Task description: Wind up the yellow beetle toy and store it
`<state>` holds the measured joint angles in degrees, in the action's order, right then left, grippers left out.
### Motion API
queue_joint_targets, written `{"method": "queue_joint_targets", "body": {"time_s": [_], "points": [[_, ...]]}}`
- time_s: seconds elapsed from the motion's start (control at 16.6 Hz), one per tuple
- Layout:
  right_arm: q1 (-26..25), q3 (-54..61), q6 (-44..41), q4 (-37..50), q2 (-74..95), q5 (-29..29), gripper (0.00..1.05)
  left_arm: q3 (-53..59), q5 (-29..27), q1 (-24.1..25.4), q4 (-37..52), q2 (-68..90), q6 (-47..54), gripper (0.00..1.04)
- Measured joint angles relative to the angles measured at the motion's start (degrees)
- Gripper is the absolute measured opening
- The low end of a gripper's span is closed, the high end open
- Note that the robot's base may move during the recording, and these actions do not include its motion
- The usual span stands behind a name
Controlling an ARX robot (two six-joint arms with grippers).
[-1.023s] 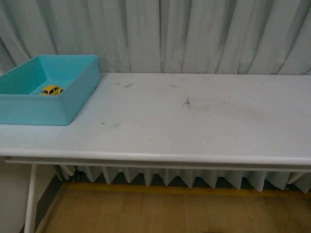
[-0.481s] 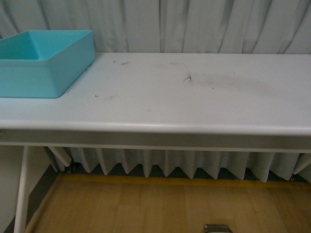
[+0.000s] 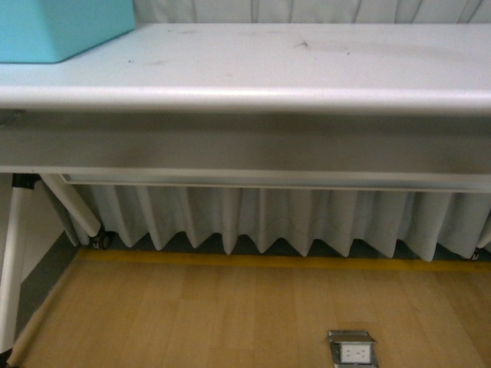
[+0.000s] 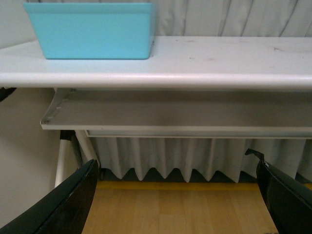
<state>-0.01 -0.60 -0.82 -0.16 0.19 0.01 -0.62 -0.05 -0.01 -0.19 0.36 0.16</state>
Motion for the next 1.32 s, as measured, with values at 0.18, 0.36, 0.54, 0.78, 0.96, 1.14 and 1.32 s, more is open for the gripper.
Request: {"method": "queue_joint_targets", "body": {"time_s": [0.18, 0.36, 0.54, 0.78, 0.96, 1.14, 1.32], "points": [[0.00, 0.00, 0.00, -0.07, 0.00, 0.02, 0.98, 0.00, 0.04, 0.00, 0.04, 0.00, 0.00, 0.98], [0.00, 0.00, 0.02, -0.09, 0.00, 0.00, 0.98, 0.00, 0.07, 0.00, -0.07, 0.00, 0.00, 0.98], [0.00, 0.00, 0.02, -0.09, 0.00, 0.04, 0.98, 0.00, 0.02, 0.00, 0.00, 0.00, -0.02, 0.98], [0.00, 0.00, 0.00, -0.22, 0.00, 0.02, 0.98, 0.00, 0.02, 0.00, -0.22, 0.00, -0.02, 0.98], [0.00, 0.00, 0.02, -0.11, 0.00, 0.02, 0.98, 0.00, 0.02, 0.00, -0.11, 0.00, 0.00, 0.98], [0.00, 0.00, 0.02, -0.11, 0.00, 0.02, 0.98, 0.00, 0.02, 0.00, -0.09, 0.00, -0.02, 0.98], [0.00, 0.00, 0.02, -0.11, 0.00, 0.02, 0.98, 0.00, 0.02, 0.00, -0.04, 0.00, -0.02, 0.98]]}}
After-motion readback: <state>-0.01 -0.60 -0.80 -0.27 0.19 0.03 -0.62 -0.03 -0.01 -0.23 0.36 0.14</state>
